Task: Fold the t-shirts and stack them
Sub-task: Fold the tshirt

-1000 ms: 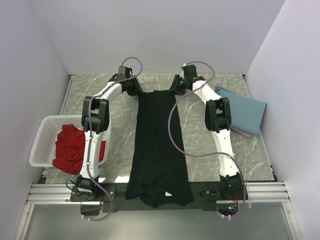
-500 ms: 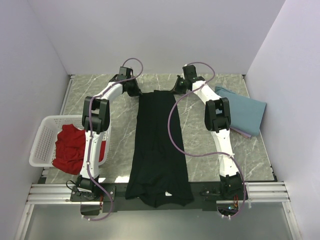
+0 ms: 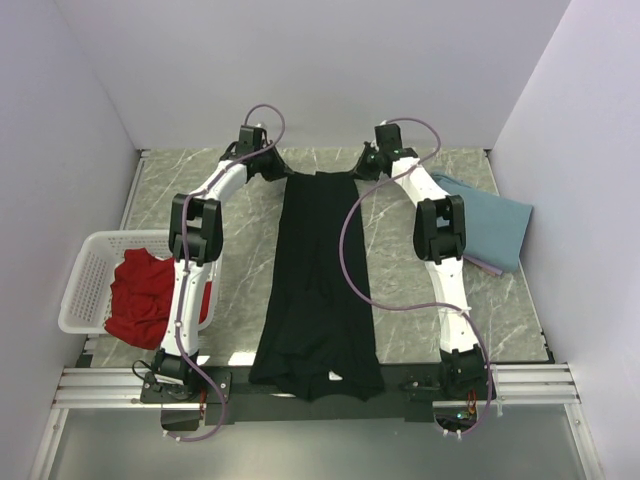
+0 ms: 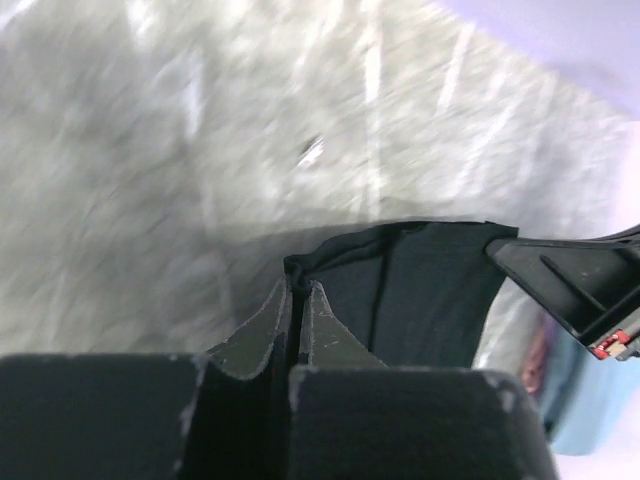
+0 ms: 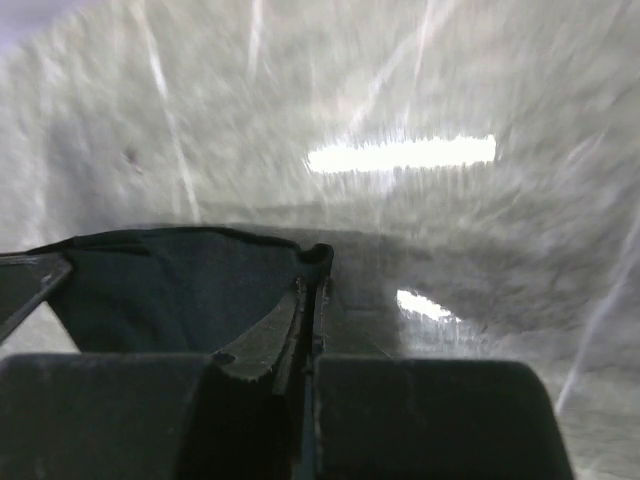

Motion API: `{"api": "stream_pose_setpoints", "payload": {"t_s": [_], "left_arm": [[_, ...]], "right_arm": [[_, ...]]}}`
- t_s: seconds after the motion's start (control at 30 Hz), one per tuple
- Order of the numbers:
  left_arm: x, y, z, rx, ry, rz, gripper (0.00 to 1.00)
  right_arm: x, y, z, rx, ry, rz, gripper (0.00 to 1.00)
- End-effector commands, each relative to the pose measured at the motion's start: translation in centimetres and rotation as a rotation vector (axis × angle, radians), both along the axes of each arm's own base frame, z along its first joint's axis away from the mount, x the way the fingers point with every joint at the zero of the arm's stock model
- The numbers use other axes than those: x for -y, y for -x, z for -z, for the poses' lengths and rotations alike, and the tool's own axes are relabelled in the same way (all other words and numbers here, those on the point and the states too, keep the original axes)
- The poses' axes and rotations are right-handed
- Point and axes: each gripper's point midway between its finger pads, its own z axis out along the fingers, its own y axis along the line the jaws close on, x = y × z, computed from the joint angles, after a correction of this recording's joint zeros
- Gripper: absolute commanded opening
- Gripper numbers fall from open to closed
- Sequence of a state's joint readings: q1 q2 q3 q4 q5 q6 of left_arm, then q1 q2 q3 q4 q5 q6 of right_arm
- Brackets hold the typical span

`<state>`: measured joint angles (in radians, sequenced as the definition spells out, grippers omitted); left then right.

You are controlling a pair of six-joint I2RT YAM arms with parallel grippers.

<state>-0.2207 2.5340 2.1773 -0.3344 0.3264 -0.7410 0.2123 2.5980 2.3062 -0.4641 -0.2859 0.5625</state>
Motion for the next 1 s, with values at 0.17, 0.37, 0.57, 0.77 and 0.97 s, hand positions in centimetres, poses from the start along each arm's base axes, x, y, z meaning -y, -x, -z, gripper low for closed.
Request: {"api": "stream_pose_setpoints", "payload": {"t_s": [0.17, 0.37, 0.57, 0.77, 0.97], "left_arm": [[0.0, -3.9, -7.5, 0.223, 0.166, 0.026, 0.0], [0.3, -2.2, -9.2, 0.263, 0.163, 0.098, 0.0], [0.1, 1.5, -9.0, 0.232, 0.131, 0.17, 0.0], [-0.2, 4.2, -10.4, 0.255, 0.094, 0.19, 0.0], [0.2, 6.8, -10.7, 0.237, 0.077, 0.246, 0.0]], "right_arm": [[1.9, -3.7, -12.9, 0.278, -0.095, 0.046, 0.0], [1.8, -1.7, -14.6, 0.274, -0.099, -0.006, 0.0], [1.6, 2.8, -13.7, 0.202, -0.079, -0.09, 0.0], [0.3, 7.7, -11.6, 0.125, -0.036, -0.19, 0.0], [0.0, 12.2, -10.0, 0.075, 0.029, -0.238, 0.0]]}}
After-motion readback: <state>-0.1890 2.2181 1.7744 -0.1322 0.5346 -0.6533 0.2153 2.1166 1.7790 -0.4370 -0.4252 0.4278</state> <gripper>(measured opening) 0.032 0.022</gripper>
